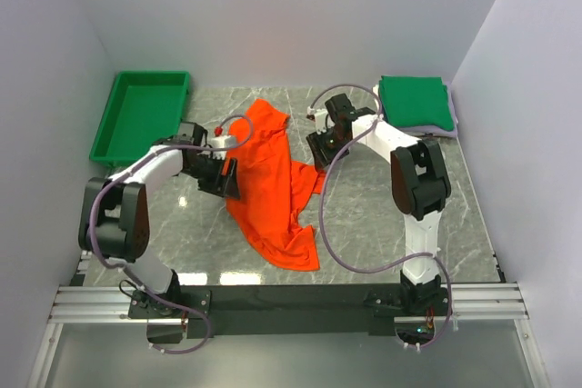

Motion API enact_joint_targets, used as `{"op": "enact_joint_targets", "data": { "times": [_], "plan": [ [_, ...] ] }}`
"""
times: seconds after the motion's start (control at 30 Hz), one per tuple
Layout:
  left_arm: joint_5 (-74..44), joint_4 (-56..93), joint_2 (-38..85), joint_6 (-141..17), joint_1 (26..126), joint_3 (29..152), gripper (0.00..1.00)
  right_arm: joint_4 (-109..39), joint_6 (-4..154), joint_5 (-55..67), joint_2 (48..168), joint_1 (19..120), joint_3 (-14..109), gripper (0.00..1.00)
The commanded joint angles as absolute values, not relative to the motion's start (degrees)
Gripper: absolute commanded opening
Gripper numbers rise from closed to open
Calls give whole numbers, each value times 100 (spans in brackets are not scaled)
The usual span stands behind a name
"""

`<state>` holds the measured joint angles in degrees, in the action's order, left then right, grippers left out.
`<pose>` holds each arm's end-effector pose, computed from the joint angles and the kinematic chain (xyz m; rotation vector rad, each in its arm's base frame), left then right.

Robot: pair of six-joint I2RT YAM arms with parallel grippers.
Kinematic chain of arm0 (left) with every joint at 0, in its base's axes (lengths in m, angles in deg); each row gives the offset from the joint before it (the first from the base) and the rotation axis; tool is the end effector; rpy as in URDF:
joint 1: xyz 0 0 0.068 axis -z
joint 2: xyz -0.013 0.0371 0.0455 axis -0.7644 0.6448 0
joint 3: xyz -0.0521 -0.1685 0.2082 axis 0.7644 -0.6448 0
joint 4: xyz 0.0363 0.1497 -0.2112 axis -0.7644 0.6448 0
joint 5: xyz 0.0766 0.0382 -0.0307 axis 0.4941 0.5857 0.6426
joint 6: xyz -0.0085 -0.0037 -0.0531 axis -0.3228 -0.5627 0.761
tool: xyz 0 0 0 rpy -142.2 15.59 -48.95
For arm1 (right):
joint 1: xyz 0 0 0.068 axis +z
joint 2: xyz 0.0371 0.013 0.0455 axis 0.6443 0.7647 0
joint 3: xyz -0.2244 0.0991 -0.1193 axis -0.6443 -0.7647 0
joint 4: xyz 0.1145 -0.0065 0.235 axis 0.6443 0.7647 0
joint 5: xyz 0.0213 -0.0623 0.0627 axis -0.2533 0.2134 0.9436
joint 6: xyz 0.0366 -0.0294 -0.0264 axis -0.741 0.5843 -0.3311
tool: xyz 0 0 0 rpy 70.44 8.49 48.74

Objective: Fold and stack the t-shirts
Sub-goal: Flatten the tshirt out

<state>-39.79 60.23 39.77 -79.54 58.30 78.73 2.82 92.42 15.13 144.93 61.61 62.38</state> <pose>0.2955 -0.0637 0.2015 0.4769 2.6781 -0.8167 0.3991 0.1682 0.1872 -0.8382 2.5866 0.4554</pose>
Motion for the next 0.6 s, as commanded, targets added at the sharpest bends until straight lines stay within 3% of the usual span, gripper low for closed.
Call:
{"op": "enact_joint_targets", "data": {
  "times": [0.0, 0.17, 0.23, 0.27, 0.3, 0.33, 0.37, 0.47, 0.57],
  "plan": [
    [-3893, 5622, 4269, -7552, 5960, 7844, 70, 310, 9049, 1924, 14596, 6174, 6459, 60],
    [-3734, 5656, 4946, -7473, 5969, 8185, 58, 766, 9215, 2390, 14930, 6156, 6547, 56],
    [-3726, 5709, 5043, -7481, 5943, 8327, 47, 845, 9286, 2461, 14895, 6139, 6468, 50],
    [-3699, 5718, 5052, -7481, 5926, 8354, 42, 846, 9356, 2461, 14869, 6112, 6433, 44],
    [-3673, 5726, 5035, -7507, 5873, 8371, 30, 855, 9383, 2409, 14842, 6077, 6380, 28],
    [-3690, 5779, 4983, -7525, 5838, 8398, 24, 898, 9409, 2382, 14825, 6051, 6380, 20],
    [-3699, 5814, 4965, -7586, 5785, 8433, 13, 907, 9435, 2356, 14798, 5981, 6380, 3],
    [-3726, 6095, 4886, -7815, 5513, 8617, 1, 986, 9400, 2294, 14649, 5595, 6450, 0],
    [-3752, 6384, 4789, -8087, 5170, 8942, 1, 986, 9409, 2189, 14123, 5015, 6520, 0]
  ]
}}
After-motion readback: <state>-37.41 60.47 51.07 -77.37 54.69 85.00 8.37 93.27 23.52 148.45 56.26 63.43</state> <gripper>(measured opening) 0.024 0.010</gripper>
